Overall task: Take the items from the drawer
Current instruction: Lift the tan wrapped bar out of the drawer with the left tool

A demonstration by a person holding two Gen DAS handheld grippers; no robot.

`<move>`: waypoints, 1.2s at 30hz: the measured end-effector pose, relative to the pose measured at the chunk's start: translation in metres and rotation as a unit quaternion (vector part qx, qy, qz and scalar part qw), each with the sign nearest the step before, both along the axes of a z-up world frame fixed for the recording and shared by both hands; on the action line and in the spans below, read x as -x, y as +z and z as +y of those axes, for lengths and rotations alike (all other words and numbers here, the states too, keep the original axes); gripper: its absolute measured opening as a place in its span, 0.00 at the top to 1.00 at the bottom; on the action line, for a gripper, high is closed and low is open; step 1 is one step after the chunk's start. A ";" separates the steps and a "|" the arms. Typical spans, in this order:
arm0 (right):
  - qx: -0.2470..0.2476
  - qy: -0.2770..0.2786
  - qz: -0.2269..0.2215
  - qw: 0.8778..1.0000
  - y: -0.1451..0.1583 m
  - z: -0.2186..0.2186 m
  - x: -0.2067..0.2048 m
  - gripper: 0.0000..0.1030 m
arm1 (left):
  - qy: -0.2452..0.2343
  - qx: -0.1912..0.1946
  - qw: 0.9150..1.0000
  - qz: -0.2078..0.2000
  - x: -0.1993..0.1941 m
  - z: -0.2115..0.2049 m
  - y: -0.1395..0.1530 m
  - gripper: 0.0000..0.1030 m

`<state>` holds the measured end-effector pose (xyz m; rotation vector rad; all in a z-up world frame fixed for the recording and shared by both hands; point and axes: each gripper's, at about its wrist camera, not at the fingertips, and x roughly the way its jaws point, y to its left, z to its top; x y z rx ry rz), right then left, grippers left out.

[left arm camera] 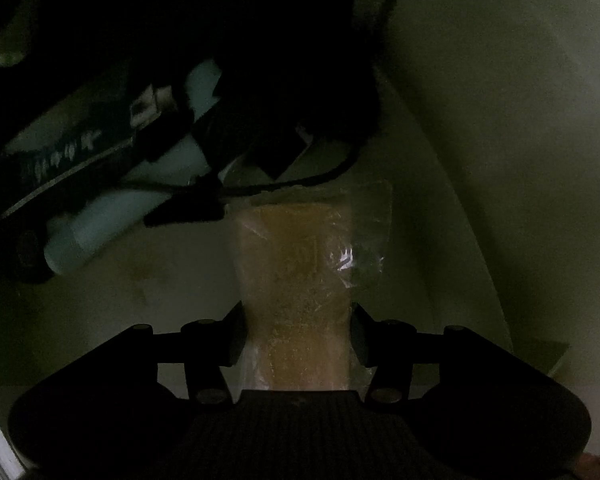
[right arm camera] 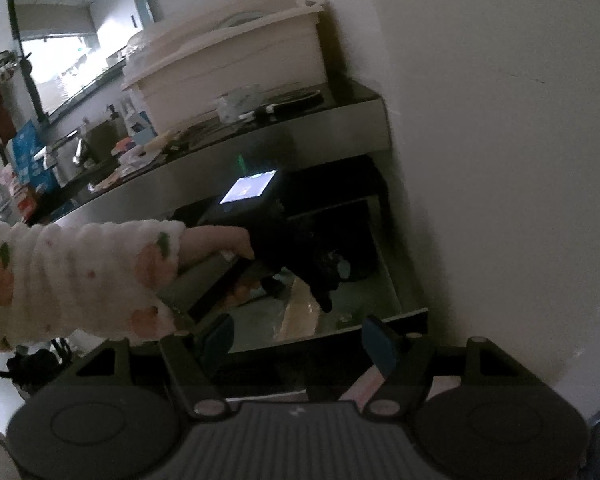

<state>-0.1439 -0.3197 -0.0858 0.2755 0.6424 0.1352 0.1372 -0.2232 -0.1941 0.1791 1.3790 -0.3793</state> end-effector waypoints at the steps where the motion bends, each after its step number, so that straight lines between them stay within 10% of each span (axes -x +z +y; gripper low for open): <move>1: 0.001 0.003 0.000 1.000 0.000 0.001 0.000 0.32 | -0.006 0.001 1.000 -0.007 0.003 0.000 0.001 0.51; 21: 0.029 0.033 -0.033 0.998 0.026 0.011 -0.020 0.32 | -0.097 0.081 0.987 -0.103 0.048 0.014 0.095 0.51; 36: 0.084 0.054 -0.112 0.989 0.082 0.020 -0.031 0.32 | -0.048 0.143 0.983 -0.104 0.011 0.013 0.217 0.51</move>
